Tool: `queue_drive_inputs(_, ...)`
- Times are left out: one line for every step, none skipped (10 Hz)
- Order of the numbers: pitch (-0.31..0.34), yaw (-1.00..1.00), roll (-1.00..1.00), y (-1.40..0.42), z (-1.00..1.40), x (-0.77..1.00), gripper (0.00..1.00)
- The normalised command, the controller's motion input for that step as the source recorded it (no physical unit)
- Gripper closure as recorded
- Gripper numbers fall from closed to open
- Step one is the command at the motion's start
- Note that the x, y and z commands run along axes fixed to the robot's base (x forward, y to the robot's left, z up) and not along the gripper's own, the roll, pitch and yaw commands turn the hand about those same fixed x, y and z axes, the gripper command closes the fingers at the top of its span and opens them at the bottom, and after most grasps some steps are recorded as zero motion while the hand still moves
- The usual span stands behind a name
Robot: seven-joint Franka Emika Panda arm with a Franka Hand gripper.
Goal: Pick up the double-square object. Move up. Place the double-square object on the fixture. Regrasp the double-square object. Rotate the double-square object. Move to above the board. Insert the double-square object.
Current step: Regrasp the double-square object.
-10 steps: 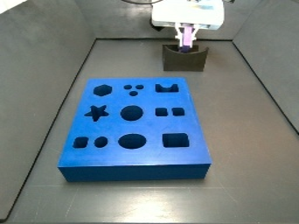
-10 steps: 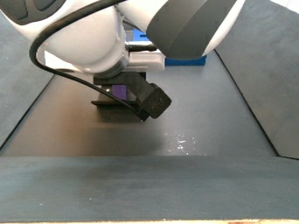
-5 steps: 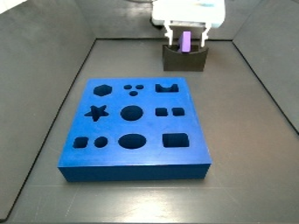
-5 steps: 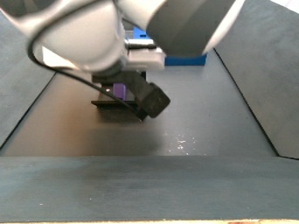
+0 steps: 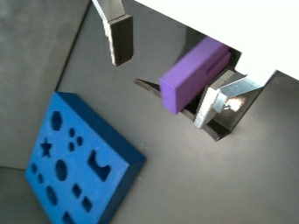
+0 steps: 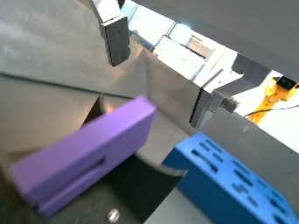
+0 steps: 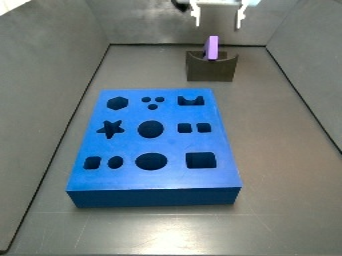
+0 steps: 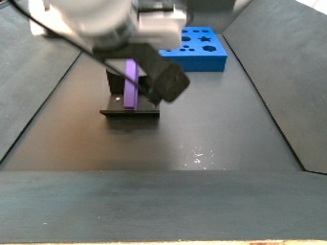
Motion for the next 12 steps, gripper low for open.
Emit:
queue_drive_inputs(0.076, -0.02, 0.05, 0.01, 0.52, -0.03, 0.0)
queue_drive_inputs(0.074, -0.03, 0.05, 0.0, 0.35, -0.03, 0.0)
queue_drive_inputs(0.073, -0.04, 0.05, 0.01, 0.17, -0.02, 0.0)
queue_drive_inputs(0.045, 0.02, 1.0, -0.88, 0.71, -0.1, 0.0)
queue_drive_inputs(0.044, 0.02, 1.0, -0.84, 0.7, -0.1, 0.0)
queue_drive_inputs(0.037, 0.02, 1.0, -0.77, 0.65, -0.1, 0.0)
queue_drive_inputs(0.023, 0.02, 1.0, -0.53, 0.36, -0.11, 0.0)
queue_drive_inputs(0.02, 0.02, 1.0, -0.42, 0.23, -0.1, 0.0)
queue_drive_inputs(0.016, 0.02, 1.0, -0.15, -0.01, -0.04, 0.0)
queue_drive_inputs(0.016, 0.02, 1.0, 0.0, -0.03, -0.02, 0.0)
queue_drive_inputs(0.016, 0.02, 1.0, 0.0, -0.02, -0.01, 0.0)
queue_drive_inputs(0.012, 0.02, 1.0, -0.02, 0.0, -0.02, 0.0)
